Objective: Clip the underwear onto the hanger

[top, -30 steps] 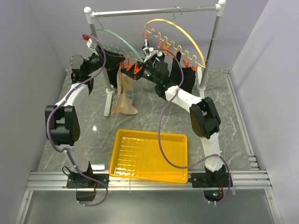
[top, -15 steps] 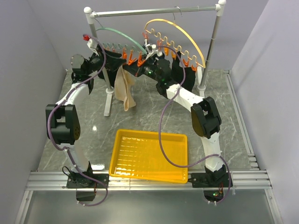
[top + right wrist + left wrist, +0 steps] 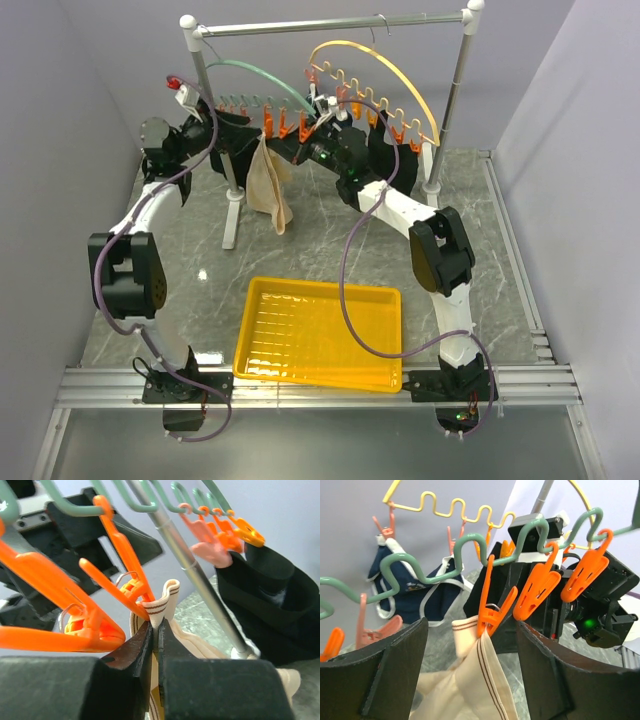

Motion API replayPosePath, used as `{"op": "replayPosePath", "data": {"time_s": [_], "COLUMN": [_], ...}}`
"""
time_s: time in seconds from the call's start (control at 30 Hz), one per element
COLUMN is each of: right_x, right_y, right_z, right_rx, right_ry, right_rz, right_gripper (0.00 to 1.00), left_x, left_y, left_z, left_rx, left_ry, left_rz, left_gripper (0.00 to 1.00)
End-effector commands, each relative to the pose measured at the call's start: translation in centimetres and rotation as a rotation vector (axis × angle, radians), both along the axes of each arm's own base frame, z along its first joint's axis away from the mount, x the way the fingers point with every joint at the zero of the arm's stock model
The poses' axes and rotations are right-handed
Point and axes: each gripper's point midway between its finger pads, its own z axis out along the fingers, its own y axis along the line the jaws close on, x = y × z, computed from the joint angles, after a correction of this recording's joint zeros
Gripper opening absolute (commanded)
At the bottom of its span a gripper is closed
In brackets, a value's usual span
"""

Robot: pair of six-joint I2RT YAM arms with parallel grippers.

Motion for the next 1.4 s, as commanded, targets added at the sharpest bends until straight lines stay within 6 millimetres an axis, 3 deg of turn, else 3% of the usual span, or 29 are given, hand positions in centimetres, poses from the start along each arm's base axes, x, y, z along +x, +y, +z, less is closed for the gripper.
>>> {"op": "replayPosePath", "data": {"time_s": [0.0, 0.33, 0.43, 0.6, 0.83, 0.93, 1.07, 1.1, 1.17, 1.37], "right_x": [0.3, -0.2, -0.9, -1.9, -3.5, -4.5, -5.8, -5.9, -6.6, -7.7], "right_y": [-1.5, -2.8, -3.2, -4.3, -7.0, -8.3, -9.5, -9.6, -9.7, -9.0], "right_z": [2.2, 0.1, -0.1, -0.1, 0.6, 0.6, 2.0, 1.9, 2.5, 2.7], "right_rx": [0.026, -0.032, -0.049, -0.077, -0.117, -0.141, -0.174, -0.192, -0.214, -0.245], "right_ry": [-0.093, -0.1, -0.108, -0.128, -0.162, -0.186, -0.254, -0.256, -0.313, -0.396], "right_rz": [-0.035, -0.049, -0.035, -0.023, 0.009, 0.037, 0.068, 0.072, 0.088, 0.168], "right_gripper": [0.13, 0.51, 0.58, 0.63, 0.71, 0.73, 0.74, 0.75, 0.75, 0.75], "left_x": [-1.1, -2.6, -3.5, -5.5, -8.6, -10.1, -12.0, -11.8, -12.2, -10.7], "left_y": [1.2, 1.6, 1.6, 1.5, 1.3, 1.1, 0.0, 0.1, -1.5, -2.9], "left_z": [2.2, 1.7, 1.0, -1.2, -2.3, -3.5, -6.1, -6.4, -6.6, -6.4], "left_rx": [0.03, 0.153, 0.198, 0.267, 0.323, 0.444, 0.529, 0.546, 0.548, 0.52], "left_ry": [-0.074, -0.127, -0.138, -0.153, -0.176, -0.334, -0.382, -0.396, -0.431, -0.466], "left_rz": [0.053, 0.092, 0.078, 0.046, -0.026, -0.09, -0.178, -0.172, -0.205, -0.17], "left_gripper": [0.77, 0.81, 0.81, 0.8, 0.77, 0.77, 0.78, 0.79, 0.79, 0.77]}}
